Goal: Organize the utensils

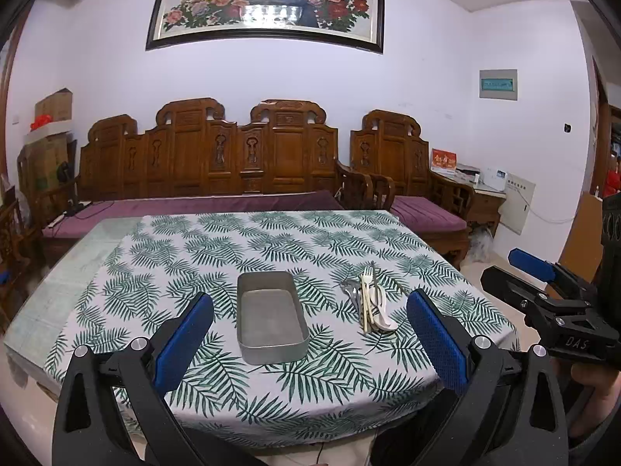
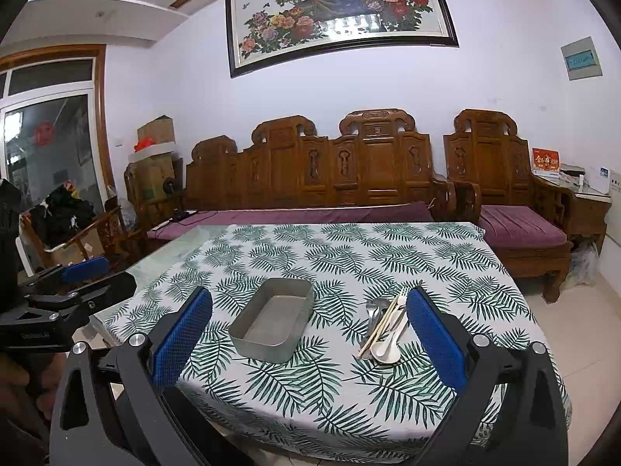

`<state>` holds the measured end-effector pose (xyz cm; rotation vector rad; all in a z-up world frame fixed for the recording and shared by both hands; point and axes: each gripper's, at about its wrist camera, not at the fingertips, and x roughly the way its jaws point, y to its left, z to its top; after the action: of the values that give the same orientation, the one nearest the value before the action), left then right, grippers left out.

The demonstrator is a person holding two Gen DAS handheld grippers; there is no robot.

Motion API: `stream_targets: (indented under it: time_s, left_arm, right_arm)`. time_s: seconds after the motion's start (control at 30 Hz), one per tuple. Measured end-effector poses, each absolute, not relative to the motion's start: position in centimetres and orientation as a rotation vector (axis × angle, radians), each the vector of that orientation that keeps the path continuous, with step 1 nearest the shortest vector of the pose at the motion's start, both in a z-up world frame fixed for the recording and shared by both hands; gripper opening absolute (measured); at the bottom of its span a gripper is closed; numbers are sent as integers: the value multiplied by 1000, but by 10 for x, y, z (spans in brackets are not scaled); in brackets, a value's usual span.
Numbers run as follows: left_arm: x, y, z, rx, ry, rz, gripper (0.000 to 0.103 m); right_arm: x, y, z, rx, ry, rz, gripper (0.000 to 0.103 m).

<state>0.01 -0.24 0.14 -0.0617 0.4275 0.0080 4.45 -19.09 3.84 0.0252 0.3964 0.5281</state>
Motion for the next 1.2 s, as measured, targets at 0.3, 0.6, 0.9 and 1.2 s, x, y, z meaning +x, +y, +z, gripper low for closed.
stream_targets:
  time_s: [0.3,0.6,0.9,1.2]
  left_arm:
    - [-1,-4,5,-63,421,6,97]
    - [-2,-4,6,-59,413,5,97]
    - [-3,-4,7,-56,411,6,97]
    - [-5,-5,10,-53,408,6,97]
  right_arm:
    - [45,-191,38,28,397,529,101]
    - [47,-188,37,29,397,529,101]
    - [47,-188,39,31,395,530,101]
    - [40,-183,47,33,390,535,101]
